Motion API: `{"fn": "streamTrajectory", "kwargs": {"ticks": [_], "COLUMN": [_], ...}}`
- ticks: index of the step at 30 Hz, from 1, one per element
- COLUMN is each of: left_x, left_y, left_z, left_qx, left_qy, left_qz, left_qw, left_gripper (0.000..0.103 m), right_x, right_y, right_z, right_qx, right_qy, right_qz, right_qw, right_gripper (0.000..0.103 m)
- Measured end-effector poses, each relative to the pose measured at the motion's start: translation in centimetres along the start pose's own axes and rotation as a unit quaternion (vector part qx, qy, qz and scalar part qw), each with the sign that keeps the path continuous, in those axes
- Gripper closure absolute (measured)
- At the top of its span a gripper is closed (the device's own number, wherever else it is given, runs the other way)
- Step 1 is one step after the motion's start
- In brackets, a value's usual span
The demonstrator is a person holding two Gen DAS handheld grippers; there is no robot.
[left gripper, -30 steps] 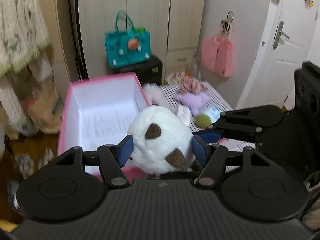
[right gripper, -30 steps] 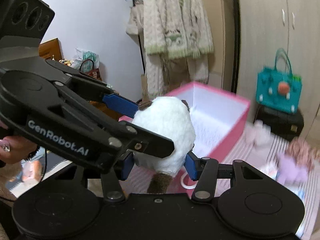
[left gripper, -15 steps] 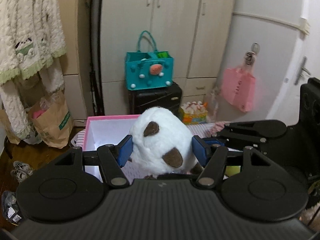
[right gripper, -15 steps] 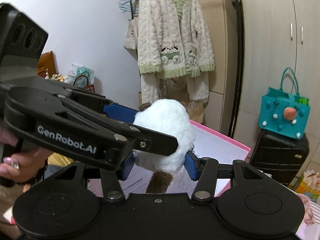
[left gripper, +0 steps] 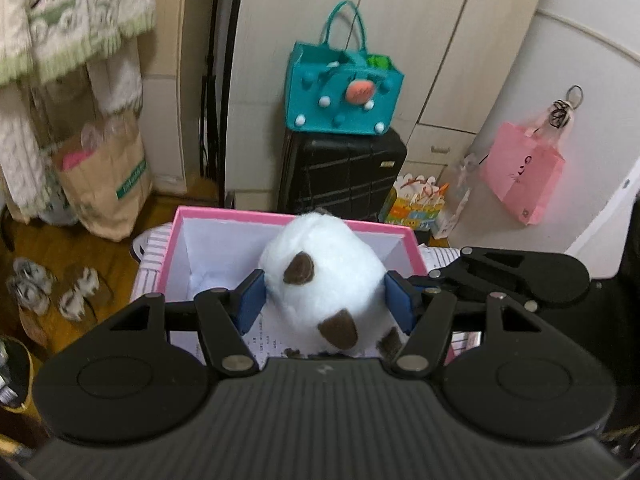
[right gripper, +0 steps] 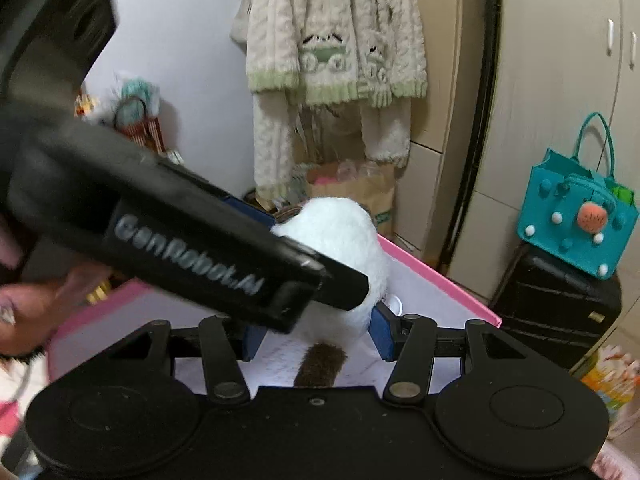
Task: Organize soft objects
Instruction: 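Carry the white plush with the left tool into the pink box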
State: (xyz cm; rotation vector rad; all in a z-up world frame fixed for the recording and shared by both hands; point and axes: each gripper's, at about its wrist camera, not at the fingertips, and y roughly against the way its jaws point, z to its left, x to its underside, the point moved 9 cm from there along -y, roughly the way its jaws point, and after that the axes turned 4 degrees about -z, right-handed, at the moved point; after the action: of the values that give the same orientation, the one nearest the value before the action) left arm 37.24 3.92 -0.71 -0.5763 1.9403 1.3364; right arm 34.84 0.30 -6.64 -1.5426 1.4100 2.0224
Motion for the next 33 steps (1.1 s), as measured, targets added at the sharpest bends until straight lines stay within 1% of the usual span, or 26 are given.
{"fn": "streamTrajectory", "kwargs": {"ticks": [4,7,9,12,17,18,20,22,25,27,29,30,32,33], "left_x": [0.2,0.6,1.0,1.3,1.9,2.1,2.6,3.1,3.5,3.7,3.6,3.6,3.6,3.6], "left_y": [-2.0,-3.7,-4.6,-5.5,-6.4,-6.7,-7.2,-7.6,-8.2,-8.4,-8.3,-8.2,-8.0,-8.0], "left_z": [1.3,1.8,2.1,2.3,3.0,3.1,3.2,3.3,3.2,3.1,2.8,2.7,2.6,2.6], "left_qx": [0.004,0.005,0.011,0.022,0.035,0.037,0.045,0.048,0.053,0.055,0.055,0.053,0.048,0.046], "left_qy": [0.021,0.031,0.04,0.063,0.094,0.101,0.115,0.126,0.137,0.142,0.136,0.131,0.123,0.12], "left_qz": [0.02,0.042,0.063,0.081,0.099,0.103,0.117,0.13,0.134,0.136,0.13,0.126,0.121,0.12], "left_qw": [0.9996,0.9986,0.9971,0.9945,0.99,0.9889,0.9854,0.9823,0.9801,0.9789,0.9805,0.9819,0.9838,0.9844], "left_gripper": [0.04,0.041,0.041,0.042,0.047,0.05,0.052,0.054,0.056,0.058,0.058,0.058,0.063,0.07], "right_x": [0.3,0.8,1.0,1.4,2.0,2.1,2.2,2.4,2.9,3.1,3.3,3.4,3.3,3.2], "right_y": [-1.8,-3.1,-3.5,-3.7,-4.6,-4.8,-5.4,-5.5,-5.3,-5.2,-4.9,-4.6,-4.0,-3.9], "right_z": [-0.9,-1.2,-1.2,-0.7,-1.4,-1.6,-2.2,-2.2,-2.1,-2.2,-2.2,-2.1,-1.9,-2.0], "right_qx": [-0.004,0.002,0.015,0.041,0.035,0.039,0.053,0.05,0.06,0.064,0.07,0.071,0.073,0.078], "right_qy": [0.012,0.034,0.042,0.09,0.072,0.072,0.072,0.077,0.098,0.1,0.106,0.112,0.119,0.118], "right_qz": [0.024,0.055,0.072,0.077,0.095,0.099,0.105,0.104,0.112,0.114,0.113,0.115,0.11,0.105], "right_qw": [1.0,0.998,0.996,0.992,0.992,0.992,0.991,0.99,0.987,0.986,0.985,0.984,0.984,0.984], "right_gripper": [0.045,0.045,0.045,0.045,0.045,0.045,0.045,0.045,0.045,0.046,0.046,0.047,0.046,0.044]}}
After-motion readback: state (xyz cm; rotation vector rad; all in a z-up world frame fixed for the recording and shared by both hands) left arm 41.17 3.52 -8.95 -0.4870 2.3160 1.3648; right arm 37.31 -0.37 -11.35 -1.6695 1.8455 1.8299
